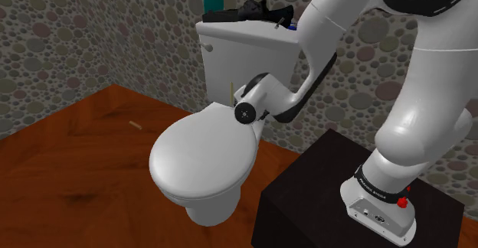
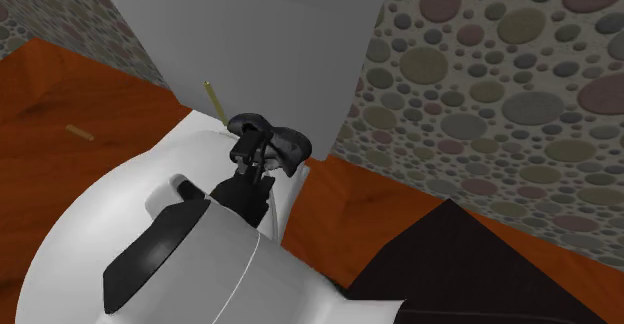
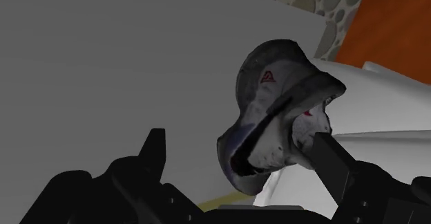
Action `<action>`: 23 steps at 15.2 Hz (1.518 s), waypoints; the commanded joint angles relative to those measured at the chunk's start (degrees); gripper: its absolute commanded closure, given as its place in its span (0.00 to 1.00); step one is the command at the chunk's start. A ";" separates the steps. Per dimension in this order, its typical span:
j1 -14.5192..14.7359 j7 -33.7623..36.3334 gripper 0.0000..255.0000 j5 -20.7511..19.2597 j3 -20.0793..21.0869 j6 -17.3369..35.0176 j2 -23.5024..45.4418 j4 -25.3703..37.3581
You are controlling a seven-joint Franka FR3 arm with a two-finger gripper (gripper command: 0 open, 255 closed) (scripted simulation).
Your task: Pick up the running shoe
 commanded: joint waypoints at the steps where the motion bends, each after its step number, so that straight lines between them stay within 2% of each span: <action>1: 1.97 2.39 0.00 -6.54 -2.19 -5.25 6.66 2.51; 3: 3.99 3.44 0.00 -11.64 -4.88 -9.49 12.54 5.40; 4: 4.46 3.60 0.00 -12.67 -5.53 -10.30 13.75 6.07; 13: 6.06 6.62 0.00 -15.34 -7.43 -12.28 20.36 8.95; 14: 6.01 6.59 1.00 -15.32 -7.41 -12.23 20.22 8.84; 23: 6.05 6.61 1.00 -15.34 -7.42 -12.28 20.37 8.96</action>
